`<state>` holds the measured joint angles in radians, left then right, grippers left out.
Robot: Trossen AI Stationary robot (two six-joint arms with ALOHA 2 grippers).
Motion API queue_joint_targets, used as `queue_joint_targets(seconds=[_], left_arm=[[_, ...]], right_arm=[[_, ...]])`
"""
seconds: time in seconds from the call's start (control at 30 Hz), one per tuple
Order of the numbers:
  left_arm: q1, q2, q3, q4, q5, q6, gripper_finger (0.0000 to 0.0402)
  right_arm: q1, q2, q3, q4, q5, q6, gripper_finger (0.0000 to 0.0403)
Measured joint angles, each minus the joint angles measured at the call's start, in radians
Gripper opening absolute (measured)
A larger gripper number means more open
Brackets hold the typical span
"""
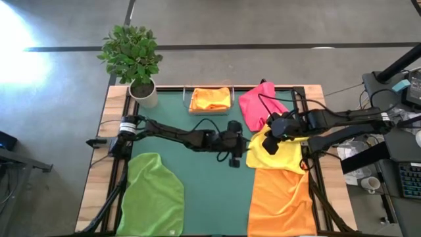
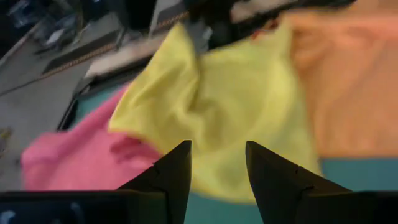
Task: Fold microfiber towels
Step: Fold the yellow microfiber towel
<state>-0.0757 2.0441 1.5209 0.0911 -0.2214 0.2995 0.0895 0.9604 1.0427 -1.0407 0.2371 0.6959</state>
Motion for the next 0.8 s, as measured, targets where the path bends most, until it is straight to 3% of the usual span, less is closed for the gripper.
queue_joint_targets(seconds=[0.17,0.47,0.8], left_arm=[[-0.005,0.006,0.023,0.008,0.115,0.002,0.0137],[-0.008,0.100,0.027,0.033,0.203,-0.002,0.0137],[-0.013,0.181,0.033,0.059,0.216,-0.003,0.0137]], right_arm=[[0.000,0.000,-0.025,0.003,0.000,0.003,0.0009],[0.000,0.007,-0.055,0.008,-0.002,0.013,0.0009],[0.000,0.005,-0.055,0.013,-0.001,0.011,0.0009]])
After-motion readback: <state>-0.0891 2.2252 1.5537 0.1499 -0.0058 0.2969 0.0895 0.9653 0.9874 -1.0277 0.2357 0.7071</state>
